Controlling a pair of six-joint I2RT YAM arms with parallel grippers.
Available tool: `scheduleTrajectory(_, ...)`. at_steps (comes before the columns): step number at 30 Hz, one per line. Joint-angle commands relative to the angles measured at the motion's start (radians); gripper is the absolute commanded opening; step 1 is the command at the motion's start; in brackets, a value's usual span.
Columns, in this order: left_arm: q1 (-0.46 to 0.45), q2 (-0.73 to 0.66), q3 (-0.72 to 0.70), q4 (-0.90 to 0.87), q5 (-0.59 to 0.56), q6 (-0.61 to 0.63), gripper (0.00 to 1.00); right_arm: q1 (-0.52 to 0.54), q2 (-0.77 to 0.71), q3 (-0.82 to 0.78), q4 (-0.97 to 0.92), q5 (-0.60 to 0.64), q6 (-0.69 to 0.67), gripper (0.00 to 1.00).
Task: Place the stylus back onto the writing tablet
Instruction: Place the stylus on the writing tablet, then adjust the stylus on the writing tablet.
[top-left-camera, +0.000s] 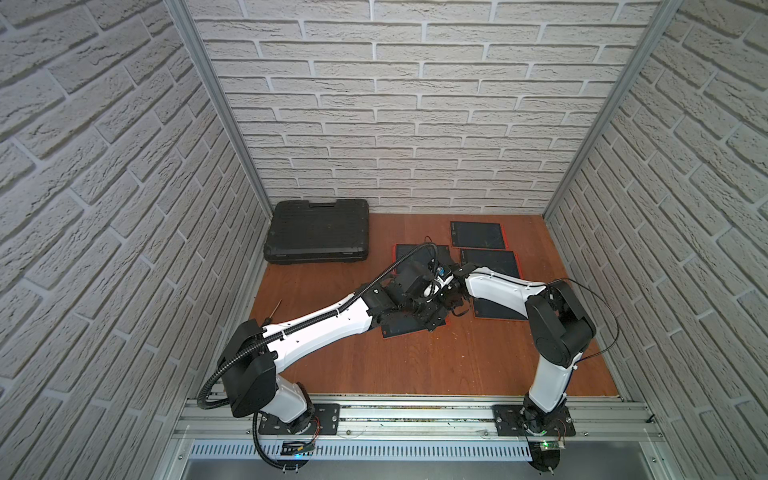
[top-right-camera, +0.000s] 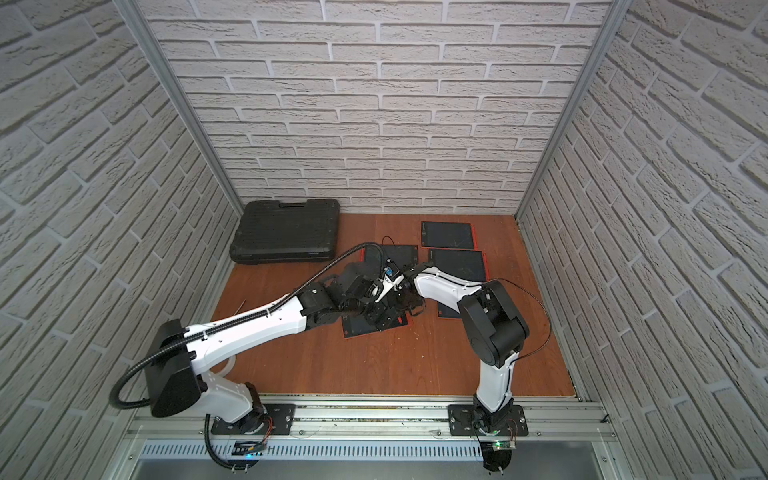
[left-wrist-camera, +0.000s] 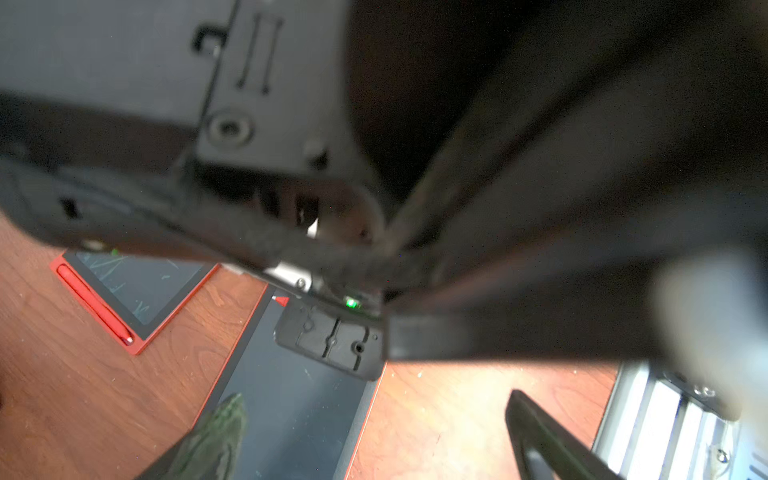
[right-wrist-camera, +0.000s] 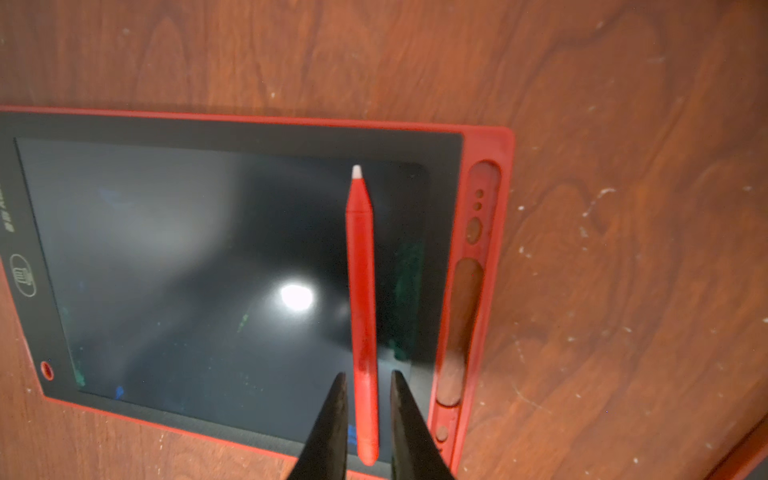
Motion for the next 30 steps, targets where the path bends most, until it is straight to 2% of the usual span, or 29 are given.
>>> scheduleTrajectory(1,-0.008,-0.025,-0.002,0.034,-0.002,0.019,0.97,0.018,0.018,0.033,-0.013,0.038,-0.001,0.20)
scheduleTrajectory(30,-0.020,-0.019,-0.005,0.039,0.007,0.023,0.98,0.072,0.095,0.098,-0.080,0.121,-0.050,0.19)
